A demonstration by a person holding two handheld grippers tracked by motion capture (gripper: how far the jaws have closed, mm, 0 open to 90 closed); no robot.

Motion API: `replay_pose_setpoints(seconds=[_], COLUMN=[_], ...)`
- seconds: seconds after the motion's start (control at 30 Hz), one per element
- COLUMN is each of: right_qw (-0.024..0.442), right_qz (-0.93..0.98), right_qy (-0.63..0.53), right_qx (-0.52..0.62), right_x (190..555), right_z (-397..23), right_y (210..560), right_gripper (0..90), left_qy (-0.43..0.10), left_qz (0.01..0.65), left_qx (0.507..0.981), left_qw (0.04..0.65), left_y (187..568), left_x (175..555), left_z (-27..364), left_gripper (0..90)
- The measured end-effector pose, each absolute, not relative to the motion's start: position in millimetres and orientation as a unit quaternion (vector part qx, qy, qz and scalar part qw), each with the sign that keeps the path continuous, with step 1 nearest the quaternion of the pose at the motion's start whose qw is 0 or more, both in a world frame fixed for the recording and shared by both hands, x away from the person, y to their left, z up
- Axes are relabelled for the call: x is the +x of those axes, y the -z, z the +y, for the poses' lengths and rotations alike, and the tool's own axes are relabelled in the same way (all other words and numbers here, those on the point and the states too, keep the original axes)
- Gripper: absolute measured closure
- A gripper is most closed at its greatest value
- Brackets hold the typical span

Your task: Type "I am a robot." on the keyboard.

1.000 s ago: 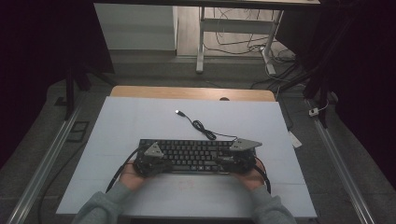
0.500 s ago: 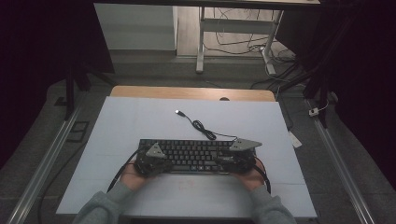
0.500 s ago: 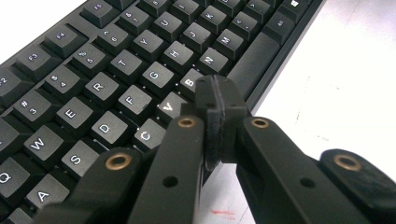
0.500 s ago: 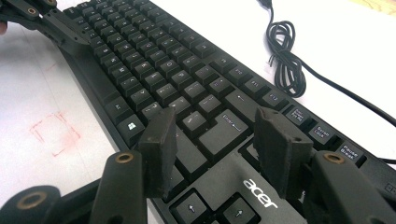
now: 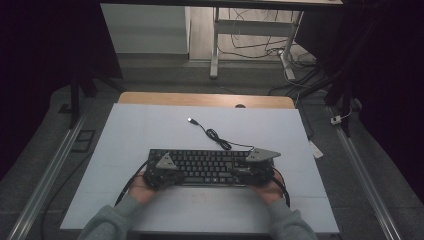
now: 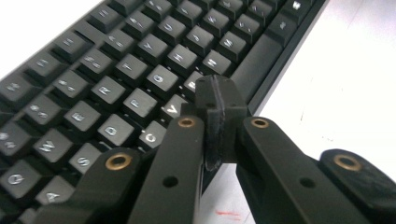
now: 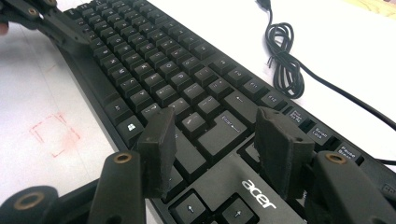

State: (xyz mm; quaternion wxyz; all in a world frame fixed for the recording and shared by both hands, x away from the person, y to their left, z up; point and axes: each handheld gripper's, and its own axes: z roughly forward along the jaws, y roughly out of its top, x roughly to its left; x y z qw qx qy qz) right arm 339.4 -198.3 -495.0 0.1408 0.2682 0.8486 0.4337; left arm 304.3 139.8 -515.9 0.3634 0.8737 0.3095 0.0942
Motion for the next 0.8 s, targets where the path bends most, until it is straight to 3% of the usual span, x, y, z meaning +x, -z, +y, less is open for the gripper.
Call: replay_pose_setpoints(seconds=[0.23, 0.57, 0.8], right_qw=[0.142, 0.142, 0.144], right_qz=[0.848, 0.846, 0.848], right_qy=[-0.434, -0.435, -0.432], right_qx=[0.269, 0.273, 0.271], right_x=[340, 340, 340], right_z=[-199, -200, -200], right_y=[495, 494, 494], right_gripper=[48.8, 47.9, 47.7], left_qy=[-0.096, -0.111, -0.116], left_qz=[0.328, 0.366, 0.382], left_qx=[0.853, 0.836, 0.826], left_qw=[0.395, 0.394, 0.397], left_y=[507, 505, 503], left_x=[304, 307, 308], left_z=[154, 163, 170], left_gripper=[85.8, 52.6, 41.7])
